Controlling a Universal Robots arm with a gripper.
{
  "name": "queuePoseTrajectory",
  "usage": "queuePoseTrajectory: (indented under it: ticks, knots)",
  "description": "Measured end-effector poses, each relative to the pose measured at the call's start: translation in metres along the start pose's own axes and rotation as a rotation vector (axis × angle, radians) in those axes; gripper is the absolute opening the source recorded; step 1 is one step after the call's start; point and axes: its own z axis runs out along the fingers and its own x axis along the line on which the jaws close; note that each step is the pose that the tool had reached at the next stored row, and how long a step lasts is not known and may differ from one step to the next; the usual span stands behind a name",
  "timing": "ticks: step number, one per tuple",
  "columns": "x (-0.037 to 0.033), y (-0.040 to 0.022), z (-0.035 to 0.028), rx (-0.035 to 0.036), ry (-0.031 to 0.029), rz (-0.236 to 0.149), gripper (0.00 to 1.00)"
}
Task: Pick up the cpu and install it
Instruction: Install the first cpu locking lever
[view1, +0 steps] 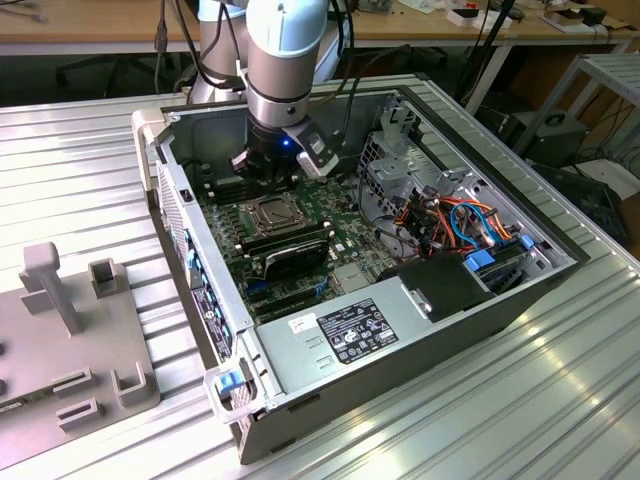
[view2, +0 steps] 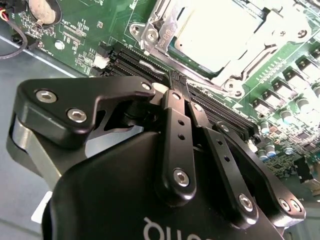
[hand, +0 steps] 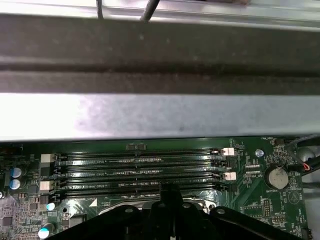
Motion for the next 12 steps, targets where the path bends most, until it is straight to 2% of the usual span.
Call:
queuePoseTrajectory:
  ticks: [7,12]
  knots:
    - [-0.0029,-0.0003,0.0044,0.0022,0.0000,0.000,0.11]
    - [-0.0091,0.0007,0.0063,0.0029,0.0000,0.000,0.11]
